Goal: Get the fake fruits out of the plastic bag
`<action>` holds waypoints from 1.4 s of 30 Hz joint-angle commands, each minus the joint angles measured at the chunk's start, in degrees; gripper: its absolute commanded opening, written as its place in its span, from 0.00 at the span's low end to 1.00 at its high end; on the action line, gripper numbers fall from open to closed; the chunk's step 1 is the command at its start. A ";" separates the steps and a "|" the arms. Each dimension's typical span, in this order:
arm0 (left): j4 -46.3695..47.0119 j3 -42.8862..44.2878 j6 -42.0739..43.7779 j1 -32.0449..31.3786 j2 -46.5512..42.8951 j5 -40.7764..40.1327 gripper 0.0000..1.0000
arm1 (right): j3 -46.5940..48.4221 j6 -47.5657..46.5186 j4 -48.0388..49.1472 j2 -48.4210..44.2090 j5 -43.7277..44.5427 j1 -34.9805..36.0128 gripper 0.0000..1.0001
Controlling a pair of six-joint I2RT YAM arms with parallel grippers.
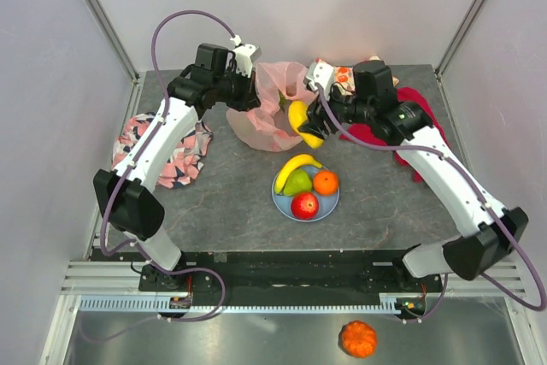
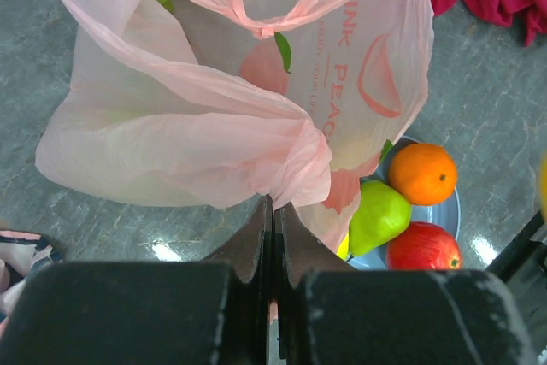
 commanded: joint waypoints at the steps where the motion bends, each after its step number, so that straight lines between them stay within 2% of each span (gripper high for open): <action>1: 1.74 2.51 -1.26 0.18 0.48 -2.36 0.02 | -4.28 -8.88 -12.12 -4.95 -4.46 -0.36 0.42; 4: 1.74 1.98 -1.08 0.09 0.39 -2.36 0.02 | -10.43 -15.48 -18.37 -7.59 -5.33 -0.37 0.42; 8: 1.74 1.45 -0.73 0.09 0.30 -2.71 0.02 | -19.56 -21.98 -17.51 -10.06 -3.75 -0.36 0.42; 15: 1.74 -0.57 -0.65 0.18 -0.75 -3.24 0.02 | -25.91 -24.55 -11.62 -8.48 -3.49 0.16 0.42; 18: 1.74 -1.88 -0.65 0.09 -1.37 -3.15 0.02 | -26.88 -25.15 -12.22 -6.90 -2.96 0.16 0.41; 24: 1.74 -3.56 0.94 0.09 -2.77 -3.51 0.02 | -30.75 -36.56 -15.81 -10.14 -2.96 0.51 0.41; 28: 1.65 -3.91 1.64 0.18 -3.13 -3.86 0.02 | -33.64 -54.21 -19.52 -13.04 -2.17 1.21 0.41; 29: 1.65 -4.08 1.55 0.09 -3.22 -3.86 0.02 | -34.26 -63.21 -21.00 -13.40 -1.91 1.48 0.41; 35: 1.56 -4.61 1.38 0.09 -3.21 -2.98 0.02 | -37.52 -92.07 -23.12 -15.07 -2.16 2.01 0.42; 42: 1.56 -5.84 1.99 0.09 -4.80 -3.50 0.02 | -37.08 -111.00 -25.32 -9.45 -2.61 2.10 0.42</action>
